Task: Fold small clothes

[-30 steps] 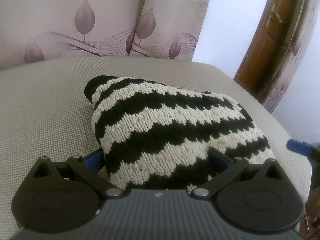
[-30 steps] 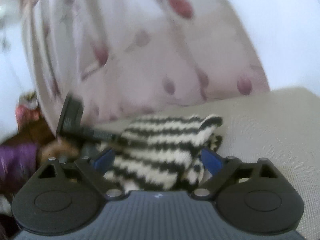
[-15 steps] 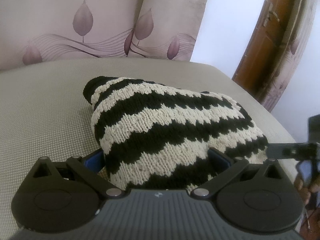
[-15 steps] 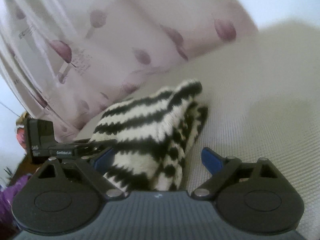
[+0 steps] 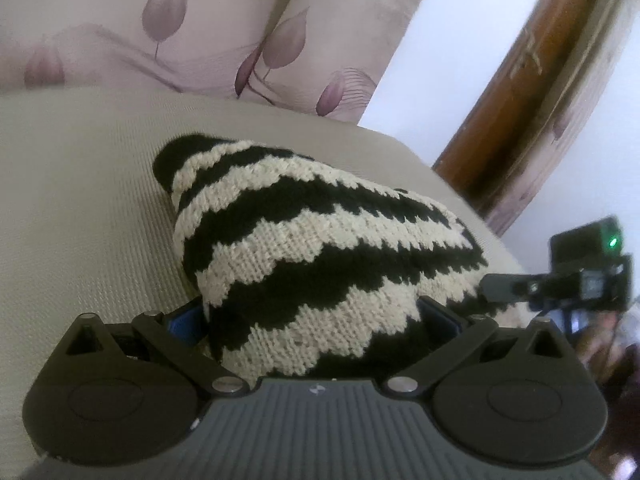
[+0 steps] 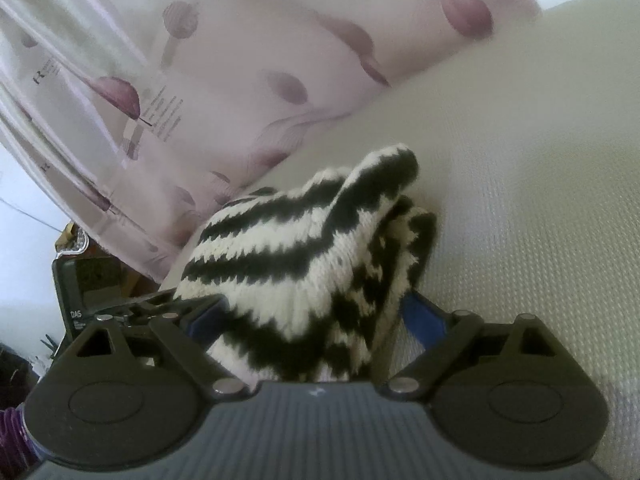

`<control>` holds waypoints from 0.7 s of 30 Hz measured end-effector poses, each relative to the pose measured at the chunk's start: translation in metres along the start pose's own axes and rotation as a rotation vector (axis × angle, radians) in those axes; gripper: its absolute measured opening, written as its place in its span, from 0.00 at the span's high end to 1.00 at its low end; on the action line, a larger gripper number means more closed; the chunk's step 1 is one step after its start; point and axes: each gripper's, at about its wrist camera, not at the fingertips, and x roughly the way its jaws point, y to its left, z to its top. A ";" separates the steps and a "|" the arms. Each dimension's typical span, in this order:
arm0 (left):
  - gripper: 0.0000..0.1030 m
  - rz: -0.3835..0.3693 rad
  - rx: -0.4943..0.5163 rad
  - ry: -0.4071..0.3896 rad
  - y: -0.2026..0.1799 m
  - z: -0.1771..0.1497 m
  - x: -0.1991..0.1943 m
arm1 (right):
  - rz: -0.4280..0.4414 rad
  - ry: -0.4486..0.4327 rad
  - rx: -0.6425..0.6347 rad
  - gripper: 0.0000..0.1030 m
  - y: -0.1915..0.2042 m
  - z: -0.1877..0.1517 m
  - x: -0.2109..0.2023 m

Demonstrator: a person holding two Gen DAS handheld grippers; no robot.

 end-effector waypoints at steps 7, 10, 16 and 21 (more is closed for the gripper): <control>0.00 -0.101 -0.013 -0.005 0.014 -0.003 -0.002 | 0.051 0.060 -0.035 0.07 0.000 0.003 0.005; 0.00 -0.153 -0.020 0.009 0.023 -0.001 -0.004 | 0.090 0.121 -0.041 0.07 -0.005 0.006 0.000; 0.00 -0.207 -0.029 -0.028 0.028 -0.004 0.000 | 0.131 0.109 -0.026 0.07 -0.007 0.008 0.005; 0.01 -0.225 -0.046 -0.043 0.032 -0.006 0.001 | 0.167 0.095 -0.040 0.07 -0.001 0.010 0.021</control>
